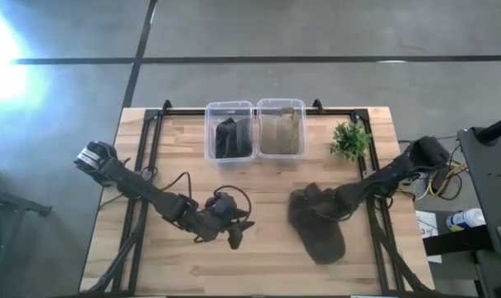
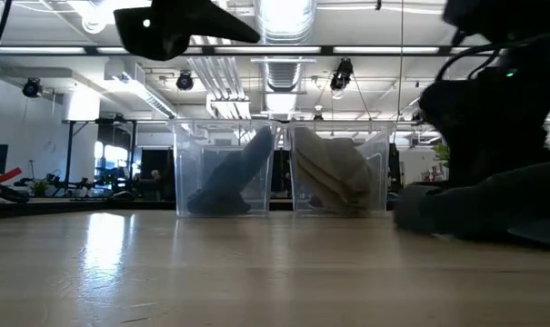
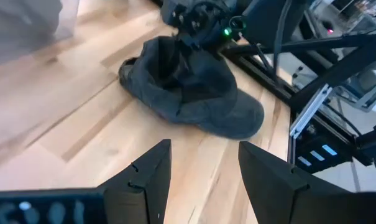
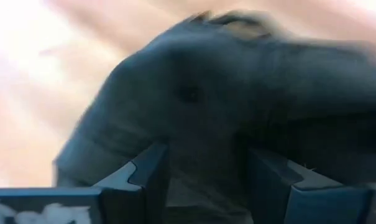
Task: Pick and place caps into container
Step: Put the black cap into the left transparent container
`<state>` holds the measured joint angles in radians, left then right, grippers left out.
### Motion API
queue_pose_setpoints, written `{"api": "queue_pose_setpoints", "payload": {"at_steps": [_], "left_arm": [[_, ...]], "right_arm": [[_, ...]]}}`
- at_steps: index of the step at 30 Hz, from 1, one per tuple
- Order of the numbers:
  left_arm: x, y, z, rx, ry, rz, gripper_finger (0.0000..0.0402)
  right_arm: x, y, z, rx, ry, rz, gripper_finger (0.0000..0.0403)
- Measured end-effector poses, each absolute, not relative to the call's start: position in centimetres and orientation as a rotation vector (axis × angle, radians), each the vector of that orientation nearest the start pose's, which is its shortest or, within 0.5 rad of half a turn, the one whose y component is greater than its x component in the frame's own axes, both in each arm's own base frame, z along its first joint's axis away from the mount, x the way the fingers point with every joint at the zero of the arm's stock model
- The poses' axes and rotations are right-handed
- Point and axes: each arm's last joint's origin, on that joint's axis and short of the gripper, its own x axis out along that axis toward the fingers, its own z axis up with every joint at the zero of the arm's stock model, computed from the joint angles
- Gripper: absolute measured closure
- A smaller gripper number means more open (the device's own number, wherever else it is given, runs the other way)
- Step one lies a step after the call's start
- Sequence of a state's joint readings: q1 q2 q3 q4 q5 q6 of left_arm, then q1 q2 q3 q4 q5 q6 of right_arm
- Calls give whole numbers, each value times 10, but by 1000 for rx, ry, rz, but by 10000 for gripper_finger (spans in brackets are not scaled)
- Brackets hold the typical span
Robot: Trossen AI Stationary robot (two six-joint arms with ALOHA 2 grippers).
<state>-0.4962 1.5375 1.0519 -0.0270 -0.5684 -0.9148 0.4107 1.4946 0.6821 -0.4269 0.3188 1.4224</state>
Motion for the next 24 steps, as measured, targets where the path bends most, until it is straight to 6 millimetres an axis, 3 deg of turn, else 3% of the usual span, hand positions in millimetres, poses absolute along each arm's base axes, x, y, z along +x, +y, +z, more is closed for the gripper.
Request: {"api": "queue_pose_setpoints", "payload": {"at_steps": [4,7,9,13,18,24], "left_arm": [[299,-149,255,-677,409,262,220],[298,-150,252,-710,435,241,220],[298,-149,249,-723,446,244,220],[296,-149,245,-733,469,235,220],[298,-149,239,-706,483,239,220],[311,-152,226,-600,501,166,220]], "right_arm": [[264,90,125,894,876,-476,236],[294,91,117,954,876,-205,237],[312,93,116,969,874,-37,239],[334,95,130,970,819,74,243],[335,95,179,936,688,106,243],[295,86,217,912,836,-146,243]]}}
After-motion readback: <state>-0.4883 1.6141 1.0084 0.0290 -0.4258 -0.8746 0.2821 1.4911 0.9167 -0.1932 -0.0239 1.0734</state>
